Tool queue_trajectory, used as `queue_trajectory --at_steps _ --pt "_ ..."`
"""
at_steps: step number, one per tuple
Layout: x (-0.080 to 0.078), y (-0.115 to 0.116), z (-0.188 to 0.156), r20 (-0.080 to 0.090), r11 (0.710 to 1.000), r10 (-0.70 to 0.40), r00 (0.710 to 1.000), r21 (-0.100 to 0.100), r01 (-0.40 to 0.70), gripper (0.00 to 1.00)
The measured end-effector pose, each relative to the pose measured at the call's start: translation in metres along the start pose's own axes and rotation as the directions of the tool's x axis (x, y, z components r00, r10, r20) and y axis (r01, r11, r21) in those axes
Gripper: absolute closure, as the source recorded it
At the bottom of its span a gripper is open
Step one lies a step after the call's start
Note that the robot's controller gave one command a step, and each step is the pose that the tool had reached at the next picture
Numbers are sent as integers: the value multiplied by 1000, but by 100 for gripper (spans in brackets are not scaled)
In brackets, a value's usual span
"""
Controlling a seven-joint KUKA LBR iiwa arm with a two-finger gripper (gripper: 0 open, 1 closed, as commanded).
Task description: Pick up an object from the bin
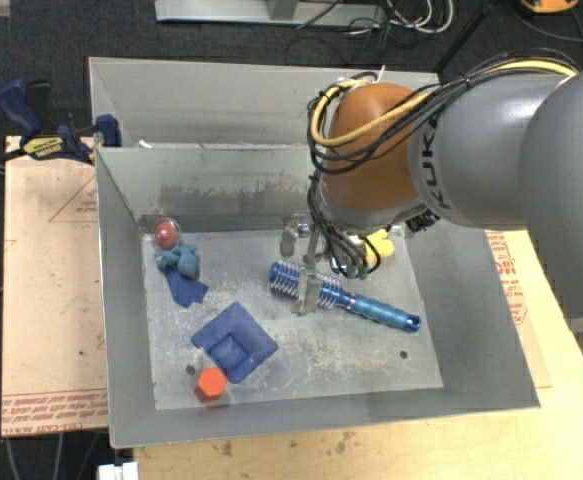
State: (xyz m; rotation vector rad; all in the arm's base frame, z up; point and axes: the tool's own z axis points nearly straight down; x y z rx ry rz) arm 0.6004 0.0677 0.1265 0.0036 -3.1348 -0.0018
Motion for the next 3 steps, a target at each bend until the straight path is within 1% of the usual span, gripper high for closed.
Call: queue_trajectory --at_steps 1,3 --pt "1 -18 60 3 993 115 993 0 -115 0" --pt "0 -17 59 5 993 116 993 -3 -116 0"
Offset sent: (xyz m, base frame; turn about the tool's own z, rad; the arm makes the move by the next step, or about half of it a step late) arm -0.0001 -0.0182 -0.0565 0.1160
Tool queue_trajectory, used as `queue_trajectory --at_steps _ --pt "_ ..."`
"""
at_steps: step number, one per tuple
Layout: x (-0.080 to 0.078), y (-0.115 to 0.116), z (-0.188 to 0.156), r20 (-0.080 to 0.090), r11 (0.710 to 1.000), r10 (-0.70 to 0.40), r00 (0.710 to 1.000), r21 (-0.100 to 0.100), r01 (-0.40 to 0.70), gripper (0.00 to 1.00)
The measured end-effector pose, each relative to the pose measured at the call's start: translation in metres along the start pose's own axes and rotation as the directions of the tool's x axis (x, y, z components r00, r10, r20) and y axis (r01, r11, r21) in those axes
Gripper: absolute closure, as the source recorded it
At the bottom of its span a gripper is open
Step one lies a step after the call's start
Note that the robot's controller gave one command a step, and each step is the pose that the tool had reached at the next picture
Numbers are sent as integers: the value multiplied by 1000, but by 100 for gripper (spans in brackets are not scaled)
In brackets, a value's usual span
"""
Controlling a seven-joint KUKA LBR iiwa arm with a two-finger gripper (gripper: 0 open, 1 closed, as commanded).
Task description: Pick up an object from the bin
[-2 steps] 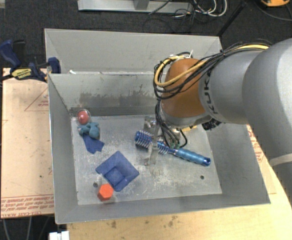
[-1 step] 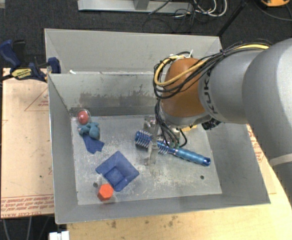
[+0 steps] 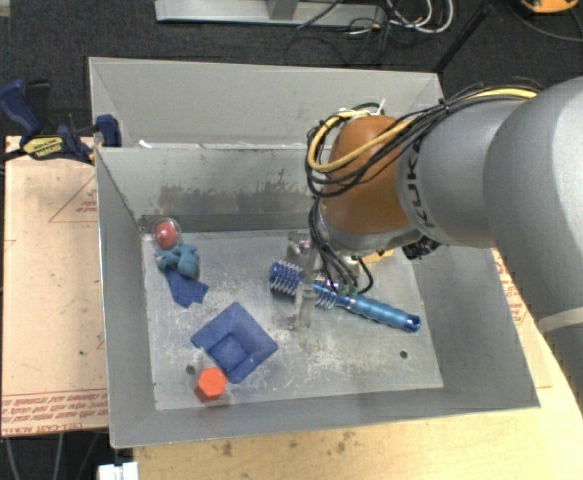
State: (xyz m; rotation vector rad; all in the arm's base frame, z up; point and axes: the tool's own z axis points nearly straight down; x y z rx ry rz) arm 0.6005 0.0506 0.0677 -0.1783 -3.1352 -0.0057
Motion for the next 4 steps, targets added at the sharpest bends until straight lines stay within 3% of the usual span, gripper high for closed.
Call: queue_trajectory --at_steps 2,3,4 --pt "-1 1 0 2 1000 2 1000 -3 -2 0" --pt "-1 1 0 2 1000 2 1000 -3 -2 100" --pt "-3 2 -73 10 1000 1 1000 0 -1 100"
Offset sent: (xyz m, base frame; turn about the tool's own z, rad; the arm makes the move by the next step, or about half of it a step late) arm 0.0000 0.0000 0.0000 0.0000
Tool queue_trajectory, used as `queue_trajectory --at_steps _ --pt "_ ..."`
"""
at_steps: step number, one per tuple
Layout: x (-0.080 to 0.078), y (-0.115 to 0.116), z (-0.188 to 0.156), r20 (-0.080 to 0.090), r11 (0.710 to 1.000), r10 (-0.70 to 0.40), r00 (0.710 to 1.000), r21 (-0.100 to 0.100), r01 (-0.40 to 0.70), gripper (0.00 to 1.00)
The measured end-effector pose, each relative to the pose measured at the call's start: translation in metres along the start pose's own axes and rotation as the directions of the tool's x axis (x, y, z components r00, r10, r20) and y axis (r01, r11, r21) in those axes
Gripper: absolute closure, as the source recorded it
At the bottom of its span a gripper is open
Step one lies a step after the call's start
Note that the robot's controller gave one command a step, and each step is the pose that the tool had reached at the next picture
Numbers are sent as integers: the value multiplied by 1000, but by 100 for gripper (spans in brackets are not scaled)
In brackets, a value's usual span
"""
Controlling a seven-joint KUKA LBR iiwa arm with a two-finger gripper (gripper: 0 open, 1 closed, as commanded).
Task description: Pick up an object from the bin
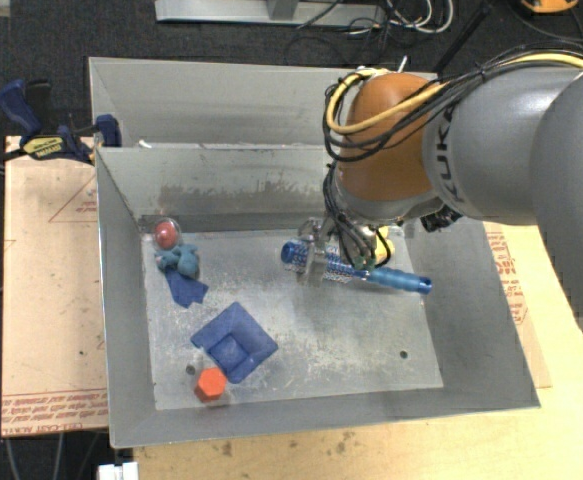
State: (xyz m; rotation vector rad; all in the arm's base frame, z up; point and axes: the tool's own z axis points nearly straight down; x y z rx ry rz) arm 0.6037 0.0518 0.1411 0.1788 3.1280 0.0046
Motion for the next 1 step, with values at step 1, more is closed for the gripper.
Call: queue_trajectory --at_steps 1 --pt "-1 1 -37 -4 1000 -2 1000 1 2 100"
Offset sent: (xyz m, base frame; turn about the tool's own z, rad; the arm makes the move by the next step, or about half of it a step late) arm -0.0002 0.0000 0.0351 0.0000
